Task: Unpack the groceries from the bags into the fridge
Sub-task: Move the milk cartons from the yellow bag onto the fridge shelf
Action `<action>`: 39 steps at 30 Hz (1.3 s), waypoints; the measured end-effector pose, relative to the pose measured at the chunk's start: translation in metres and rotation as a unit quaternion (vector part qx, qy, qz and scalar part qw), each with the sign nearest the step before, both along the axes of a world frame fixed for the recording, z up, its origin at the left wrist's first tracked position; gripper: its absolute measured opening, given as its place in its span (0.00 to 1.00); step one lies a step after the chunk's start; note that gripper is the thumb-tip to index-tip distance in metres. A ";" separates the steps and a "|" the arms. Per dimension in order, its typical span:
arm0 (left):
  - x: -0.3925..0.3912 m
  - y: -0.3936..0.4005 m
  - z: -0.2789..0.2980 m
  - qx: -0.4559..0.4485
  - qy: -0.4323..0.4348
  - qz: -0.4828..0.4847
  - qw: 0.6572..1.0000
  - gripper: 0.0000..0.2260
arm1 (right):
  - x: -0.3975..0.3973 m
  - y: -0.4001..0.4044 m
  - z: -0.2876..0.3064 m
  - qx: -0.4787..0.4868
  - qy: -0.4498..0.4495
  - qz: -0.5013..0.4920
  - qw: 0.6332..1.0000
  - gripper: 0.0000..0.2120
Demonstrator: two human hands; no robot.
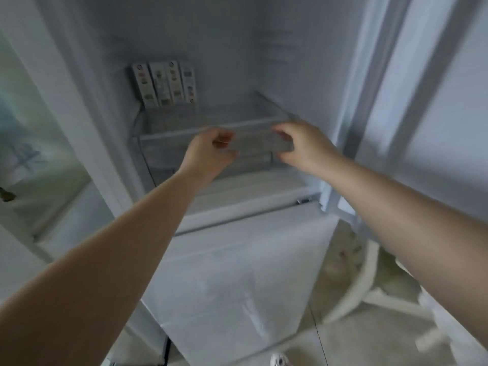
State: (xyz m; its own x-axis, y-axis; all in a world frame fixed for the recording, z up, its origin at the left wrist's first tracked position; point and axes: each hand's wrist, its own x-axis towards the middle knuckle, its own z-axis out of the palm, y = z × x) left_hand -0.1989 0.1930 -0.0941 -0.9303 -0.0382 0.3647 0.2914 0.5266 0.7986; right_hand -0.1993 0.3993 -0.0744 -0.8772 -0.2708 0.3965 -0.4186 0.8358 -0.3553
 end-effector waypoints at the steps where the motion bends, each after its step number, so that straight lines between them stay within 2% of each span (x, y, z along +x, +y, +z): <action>1: 0.014 0.011 -0.008 -0.022 -0.003 -0.016 1.000 0.14 | 0.022 0.010 -0.009 0.006 -0.010 -0.015 1.000 0.26; 6: 0.084 0.068 -0.053 -0.119 -0.030 -0.134 0.983 0.15 | 0.127 0.064 -0.061 0.015 -0.071 -0.087 0.994 0.26; 12: 0.161 0.156 -0.123 -0.208 -0.064 -0.265 0.939 0.16 | 0.251 0.132 -0.125 -0.014 -0.141 -0.171 0.975 0.26; 16: 0.212 0.226 -0.158 -0.266 -0.069 -0.324 0.906 0.15 | 0.326 0.193 -0.164 -0.027 -0.198 -0.261 0.944 0.26; 21: 0.278 0.335 -0.190 -0.289 -0.058 -0.423 0.857 0.16 | 0.427 0.282 -0.193 -0.033 -0.229 -0.346 0.909 0.25; 27: 0.356 0.462 -0.219 -0.315 -0.051 -0.492 0.810 0.15 | 0.529 0.384 -0.217 -0.037 -0.283 -0.404 0.869 0.26; 33: 0.398 0.565 -0.231 -0.330 -0.056 -0.543 0.770 0.15 | 0.589 0.472 -0.234 -0.042 -0.314 -0.452 0.834 0.26; 39: 0.402 0.675 -0.242 -0.335 -0.046 -0.579 0.742 0.15 | 0.599 0.565 -0.248 -0.068 -0.318 -0.482 0.814 0.26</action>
